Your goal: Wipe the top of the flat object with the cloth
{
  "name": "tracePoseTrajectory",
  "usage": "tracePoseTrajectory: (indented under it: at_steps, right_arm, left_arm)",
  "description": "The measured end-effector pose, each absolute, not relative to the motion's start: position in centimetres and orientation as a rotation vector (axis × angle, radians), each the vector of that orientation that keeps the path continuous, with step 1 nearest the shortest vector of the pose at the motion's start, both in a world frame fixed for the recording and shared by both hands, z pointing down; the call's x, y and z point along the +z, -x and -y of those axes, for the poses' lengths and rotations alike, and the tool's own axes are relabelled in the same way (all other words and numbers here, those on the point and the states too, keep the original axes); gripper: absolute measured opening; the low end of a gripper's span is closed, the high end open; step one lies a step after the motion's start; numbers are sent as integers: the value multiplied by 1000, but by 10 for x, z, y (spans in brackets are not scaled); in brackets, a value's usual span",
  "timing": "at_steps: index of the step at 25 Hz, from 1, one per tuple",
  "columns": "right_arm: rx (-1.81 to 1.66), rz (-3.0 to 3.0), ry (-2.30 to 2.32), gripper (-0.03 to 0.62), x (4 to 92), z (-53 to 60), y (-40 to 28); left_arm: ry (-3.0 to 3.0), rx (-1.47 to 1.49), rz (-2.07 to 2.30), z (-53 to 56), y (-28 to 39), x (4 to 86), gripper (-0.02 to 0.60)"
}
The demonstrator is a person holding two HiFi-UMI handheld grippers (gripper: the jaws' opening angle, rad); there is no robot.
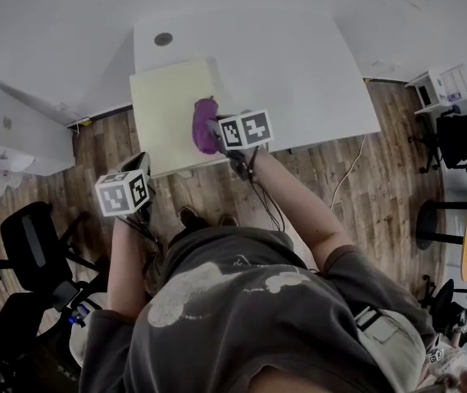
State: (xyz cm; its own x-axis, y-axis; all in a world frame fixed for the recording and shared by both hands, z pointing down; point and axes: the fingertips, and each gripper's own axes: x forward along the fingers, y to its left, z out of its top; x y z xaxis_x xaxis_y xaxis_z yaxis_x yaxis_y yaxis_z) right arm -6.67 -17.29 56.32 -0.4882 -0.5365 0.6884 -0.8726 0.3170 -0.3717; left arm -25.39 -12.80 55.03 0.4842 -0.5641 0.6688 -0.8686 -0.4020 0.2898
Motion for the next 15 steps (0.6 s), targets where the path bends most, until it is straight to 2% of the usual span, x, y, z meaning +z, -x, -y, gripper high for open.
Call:
tracePoseTrajectory:
  at_steps: [8, 15]
  right_arm:
    - [1037, 2124, -1322, 66, 558, 169, 39]
    - [1002, 2266, -1243, 66, 523, 167, 74]
  left_arm:
    - [-2073, 580, 1283, 136, 267, 543, -3]
    - [-2096, 536, 1349, 145, 274, 527, 2]
